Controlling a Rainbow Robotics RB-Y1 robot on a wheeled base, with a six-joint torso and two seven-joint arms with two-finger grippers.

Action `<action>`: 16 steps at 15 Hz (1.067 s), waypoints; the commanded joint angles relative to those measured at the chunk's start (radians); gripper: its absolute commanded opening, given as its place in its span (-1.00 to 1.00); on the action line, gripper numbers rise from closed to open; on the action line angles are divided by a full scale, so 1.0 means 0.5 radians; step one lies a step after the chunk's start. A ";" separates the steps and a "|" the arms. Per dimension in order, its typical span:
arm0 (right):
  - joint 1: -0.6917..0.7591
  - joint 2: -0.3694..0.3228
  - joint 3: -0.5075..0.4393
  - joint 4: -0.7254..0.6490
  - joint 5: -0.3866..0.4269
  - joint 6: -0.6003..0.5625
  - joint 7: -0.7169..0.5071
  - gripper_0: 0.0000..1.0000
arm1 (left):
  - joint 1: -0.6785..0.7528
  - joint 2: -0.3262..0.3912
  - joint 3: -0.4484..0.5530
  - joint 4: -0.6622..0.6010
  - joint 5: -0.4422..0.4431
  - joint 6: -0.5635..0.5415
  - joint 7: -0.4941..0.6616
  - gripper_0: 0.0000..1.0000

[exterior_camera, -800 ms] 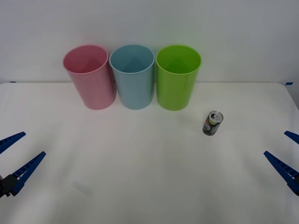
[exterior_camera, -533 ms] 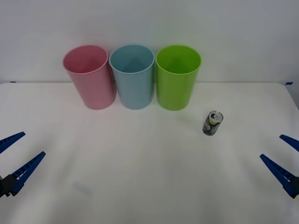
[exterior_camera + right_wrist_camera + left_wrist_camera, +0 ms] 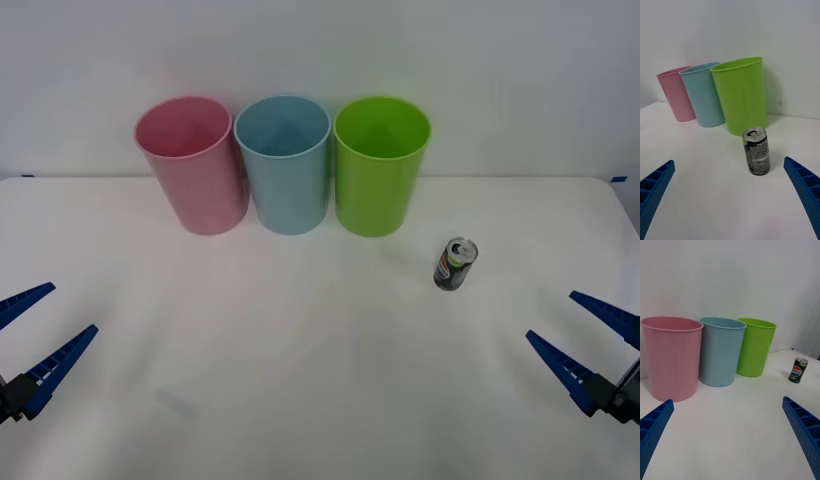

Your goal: Grasp the object on the table and drop it into the matching bin: aluminum can to the light blue bin, PET bottle to the pink bin.

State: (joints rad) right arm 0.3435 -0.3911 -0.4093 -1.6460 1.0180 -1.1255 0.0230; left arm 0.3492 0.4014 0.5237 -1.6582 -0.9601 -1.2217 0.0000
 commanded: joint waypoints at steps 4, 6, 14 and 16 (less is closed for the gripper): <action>-0.175 0.000 0.150 0.245 0.069 0.079 0.218 1.00 | 0.000 0.000 0.000 0.000 0.000 0.000 0.000 1.00; -0.264 0.003 0.184 0.374 0.069 0.094 0.380 1.00 | 0.000 0.000 0.000 0.000 0.000 0.000 0.000 1.00; -0.518 0.027 0.346 0.742 0.111 0.241 0.687 1.00 | 0.000 0.000 0.000 0.000 0.000 0.000 0.000 1.00; -0.604 0.116 0.300 0.816 0.222 0.244 0.687 1.00 | 0.000 0.000 0.000 0.000 0.000 0.000 0.000 1.00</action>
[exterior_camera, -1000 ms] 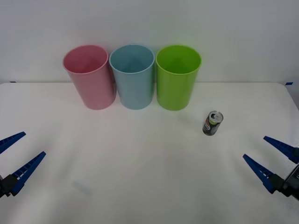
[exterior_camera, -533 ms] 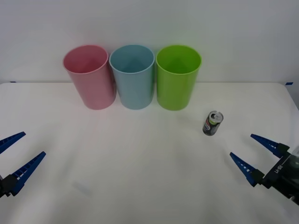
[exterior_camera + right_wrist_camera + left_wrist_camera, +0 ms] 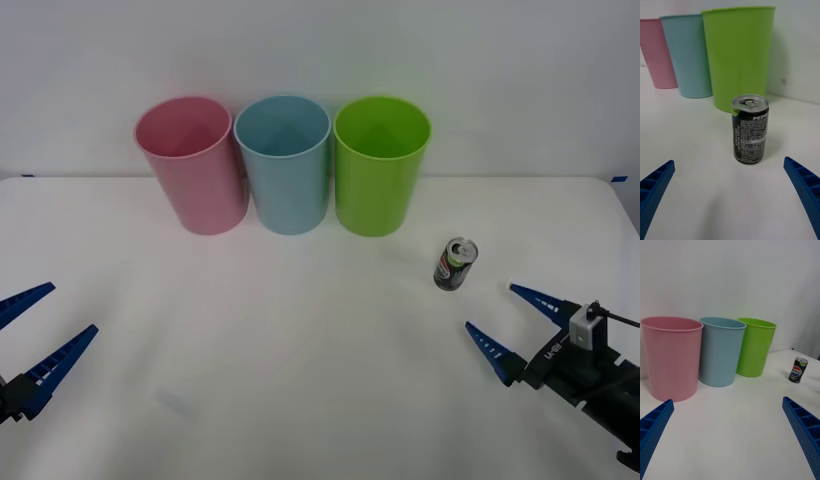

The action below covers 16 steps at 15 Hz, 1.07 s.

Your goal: Grasp the object on the table and drop it into the matching bin: aluminum can to the light blue bin, PET bottle to the pink bin.

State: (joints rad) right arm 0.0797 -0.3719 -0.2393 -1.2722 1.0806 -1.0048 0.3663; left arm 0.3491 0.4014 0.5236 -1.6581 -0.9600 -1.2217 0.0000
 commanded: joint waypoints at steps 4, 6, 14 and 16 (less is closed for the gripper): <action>-0.169 0.268 -0.190 0.096 0.336 0.043 0.019 1.00 | 0.000 0.000 0.000 0.000 0.000 0.000 0.000 1.00; -0.178 0.296 -0.202 0.093 0.361 0.083 0.025 1.00 | 0.000 0.000 0.000 0.000 0.000 0.000 0.000 1.00; -0.254 0.388 -0.175 0.096 0.416 0.267 0.044 1.00 | 0.000 0.000 0.000 0.000 0.000 0.000 0.000 1.00; -0.307 0.437 -0.175 0.133 0.456 0.331 0.044 1.00 | 0.000 0.000 0.000 0.000 0.000 0.000 0.000 1.00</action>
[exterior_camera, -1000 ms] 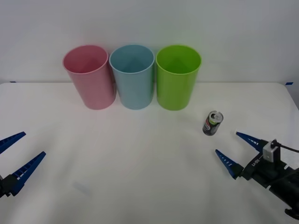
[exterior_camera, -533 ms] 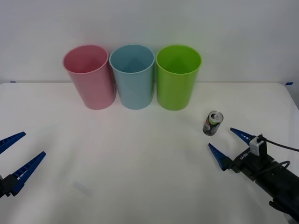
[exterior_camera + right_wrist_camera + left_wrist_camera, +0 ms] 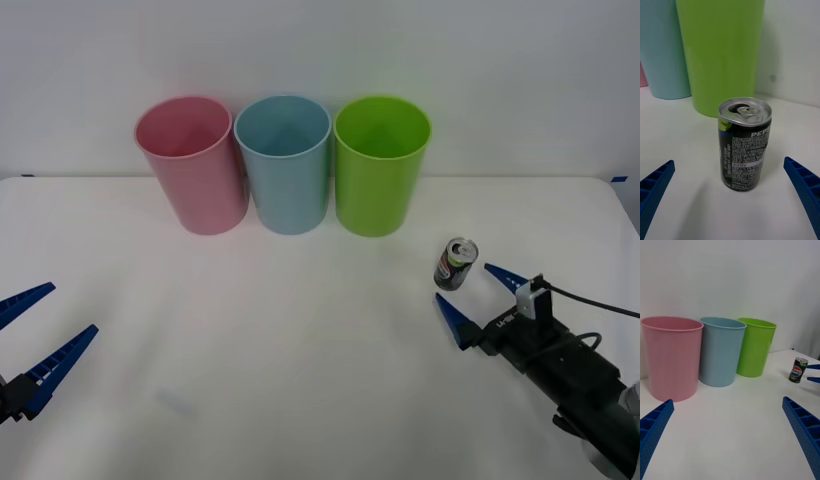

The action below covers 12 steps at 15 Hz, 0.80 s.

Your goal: Grasp the object on the table and drop it into the matching bin: aluminum can to the light blue bin, PET bottle to the pink bin.

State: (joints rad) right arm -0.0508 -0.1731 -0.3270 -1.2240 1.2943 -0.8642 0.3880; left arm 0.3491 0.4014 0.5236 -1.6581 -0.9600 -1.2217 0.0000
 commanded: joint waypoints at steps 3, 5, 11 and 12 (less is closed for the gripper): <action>-0.174 0.042 -0.009 0.190 0.028 0.078 0.019 1.00 | 0.000 0.000 0.000 0.000 0.000 0.000 0.000 1.00; -0.193 0.042 0.004 0.196 0.031 0.127 0.022 1.00 | 0.000 0.000 0.000 0.000 0.000 0.000 0.000 1.00; -0.319 0.042 0.028 0.337 0.028 0.204 0.046 1.00 | 0.000 0.000 0.000 0.000 0.000 0.000 0.000 1.00; -0.322 0.042 0.034 0.337 0.025 0.213 0.052 1.00 | 0.000 0.000 0.000 0.000 0.000 0.000 0.000 1.00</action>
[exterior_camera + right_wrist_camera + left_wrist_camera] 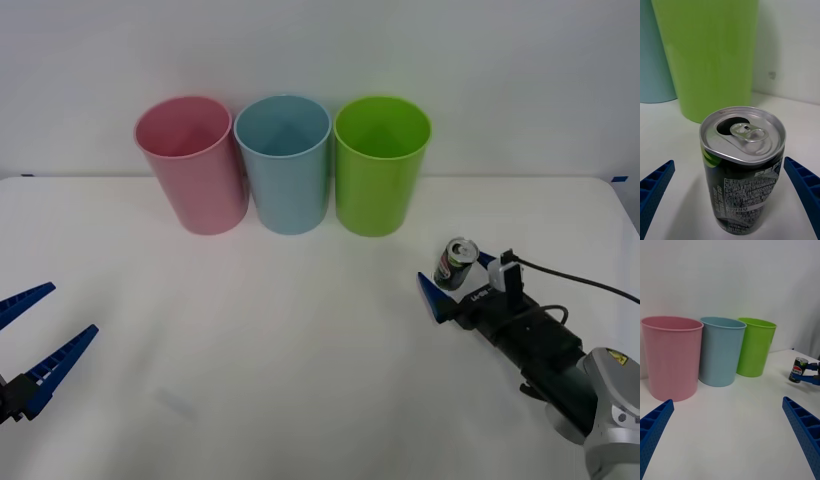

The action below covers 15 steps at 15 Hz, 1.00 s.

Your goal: Grasp the object on the table and drop it into the matching bin: aluminum can to the light blue bin, PET bottle to the pink bin.

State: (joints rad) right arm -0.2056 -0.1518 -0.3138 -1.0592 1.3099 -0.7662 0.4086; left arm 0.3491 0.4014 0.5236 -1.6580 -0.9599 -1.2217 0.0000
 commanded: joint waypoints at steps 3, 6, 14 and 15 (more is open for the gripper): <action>-0.018 0.000 0.023 0.008 -0.018 0.038 0.020 1.00 | 0.000 0.000 0.000 0.000 0.000 0.000 0.000 1.00; -0.018 0.000 0.035 0.008 -0.040 0.048 0.024 0.44 | 0.000 0.000 0.000 0.000 0.000 0.000 0.000 1.00; -0.018 0.000 0.054 0.008 -0.067 0.048 0.070 -1.00 | 0.000 0.000 0.000 0.000 0.000 0.000 0.000 1.00; -0.018 0.000 0.054 0.011 -0.073 0.048 0.073 -1.00 | 0.000 0.000 0.000 0.000 0.000 0.000 0.000 1.00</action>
State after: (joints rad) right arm -0.2151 -0.1518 -0.2869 -1.0549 1.2755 -0.7417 0.4433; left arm 0.3491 0.4014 0.5236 -1.6580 -0.9599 -1.2217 0.0000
